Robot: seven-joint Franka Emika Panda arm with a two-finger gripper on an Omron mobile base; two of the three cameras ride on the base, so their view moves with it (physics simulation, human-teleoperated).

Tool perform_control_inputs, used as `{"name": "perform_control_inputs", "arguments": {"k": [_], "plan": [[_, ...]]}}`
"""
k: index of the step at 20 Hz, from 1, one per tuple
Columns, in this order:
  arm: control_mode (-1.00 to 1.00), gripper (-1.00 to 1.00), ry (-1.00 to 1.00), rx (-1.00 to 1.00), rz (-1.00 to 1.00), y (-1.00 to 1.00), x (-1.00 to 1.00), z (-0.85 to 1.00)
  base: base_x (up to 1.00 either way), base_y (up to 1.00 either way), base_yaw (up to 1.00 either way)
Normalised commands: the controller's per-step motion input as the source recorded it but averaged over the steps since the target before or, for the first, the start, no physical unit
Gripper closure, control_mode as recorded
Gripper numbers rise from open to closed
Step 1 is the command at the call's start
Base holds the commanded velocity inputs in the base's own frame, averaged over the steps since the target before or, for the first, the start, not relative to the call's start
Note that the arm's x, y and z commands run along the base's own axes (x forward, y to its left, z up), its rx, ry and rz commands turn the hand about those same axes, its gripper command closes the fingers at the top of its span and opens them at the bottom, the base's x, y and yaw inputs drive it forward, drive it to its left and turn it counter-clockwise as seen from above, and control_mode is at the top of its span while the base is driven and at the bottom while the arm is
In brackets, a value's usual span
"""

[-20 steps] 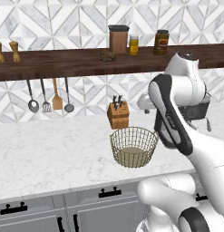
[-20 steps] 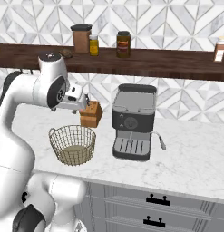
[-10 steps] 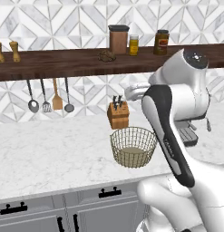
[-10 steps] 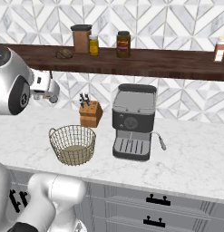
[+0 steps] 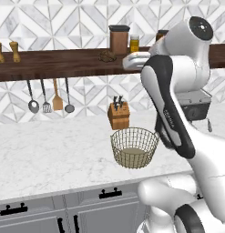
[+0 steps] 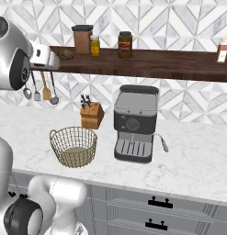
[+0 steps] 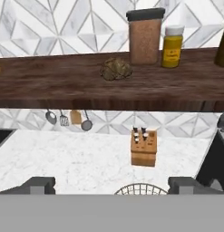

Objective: Open the cabinet, pick up the bread from the cabinet and place it in the basket. Then move the basket to the dining counter.

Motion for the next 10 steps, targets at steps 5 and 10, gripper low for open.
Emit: {"name": "perform_control_inputs", "arguments": {"k": [5,10], "plan": [[-1.00,-1.00,-0.01,0.10,0.03,0.00,0.89,0.50,0.00,0.00,0.00],[-1.00,-1.00,0.02,0.07,0.00,0.03,0.99,0.05,0.00,0.00,0.00]]}}
